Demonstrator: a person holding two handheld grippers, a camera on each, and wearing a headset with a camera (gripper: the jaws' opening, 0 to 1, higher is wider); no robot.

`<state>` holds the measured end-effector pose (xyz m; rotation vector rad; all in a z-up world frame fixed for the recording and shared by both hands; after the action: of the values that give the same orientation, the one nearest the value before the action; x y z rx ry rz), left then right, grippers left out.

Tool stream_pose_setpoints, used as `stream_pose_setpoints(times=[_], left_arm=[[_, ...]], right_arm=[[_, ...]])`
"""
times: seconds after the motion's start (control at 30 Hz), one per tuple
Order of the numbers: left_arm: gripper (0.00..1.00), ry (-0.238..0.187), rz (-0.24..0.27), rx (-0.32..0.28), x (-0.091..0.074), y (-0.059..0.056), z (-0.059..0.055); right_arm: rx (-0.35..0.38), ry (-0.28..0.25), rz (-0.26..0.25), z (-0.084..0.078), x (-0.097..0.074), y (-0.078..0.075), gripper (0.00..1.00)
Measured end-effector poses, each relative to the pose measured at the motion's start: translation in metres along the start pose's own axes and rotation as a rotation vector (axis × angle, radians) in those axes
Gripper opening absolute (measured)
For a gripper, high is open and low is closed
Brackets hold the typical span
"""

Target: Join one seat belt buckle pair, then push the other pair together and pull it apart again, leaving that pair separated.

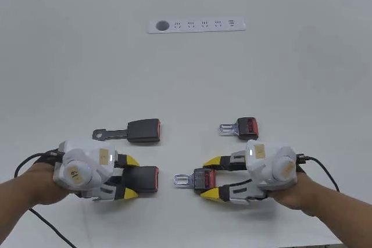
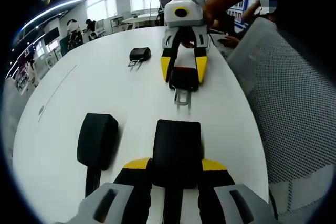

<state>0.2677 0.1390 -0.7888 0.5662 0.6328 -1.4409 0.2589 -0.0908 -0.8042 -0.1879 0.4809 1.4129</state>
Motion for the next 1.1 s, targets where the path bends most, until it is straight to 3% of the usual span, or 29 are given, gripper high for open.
stream_pose_setpoints(times=[0.5, 1.1], left_arm=[[0.35, 0.005, 0.0, 0.002, 0.0, 0.001, 0.0], [0.34, 0.021, -0.007, 0.022, 0.001, 0.002, 0.001]], right_arm=[[-0.011, -0.006, 0.022, 0.014, 0.028, 0.002, 0.35], [-0.013, 0.024, 0.027, 0.021, 0.04, 0.002, 0.35]])
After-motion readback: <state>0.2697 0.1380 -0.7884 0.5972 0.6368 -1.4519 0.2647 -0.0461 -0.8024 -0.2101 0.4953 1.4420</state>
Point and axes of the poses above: the centre of the closed fingertips' face, and the gripper's own axes: x roughly forward along the fingers, y roughly to its left, z roughly out of its top, the point moved 8 cm from there along -x, roughly backward along the fingers, and after that the axes turned 8 degrees about -y, right-handed, at the moved point
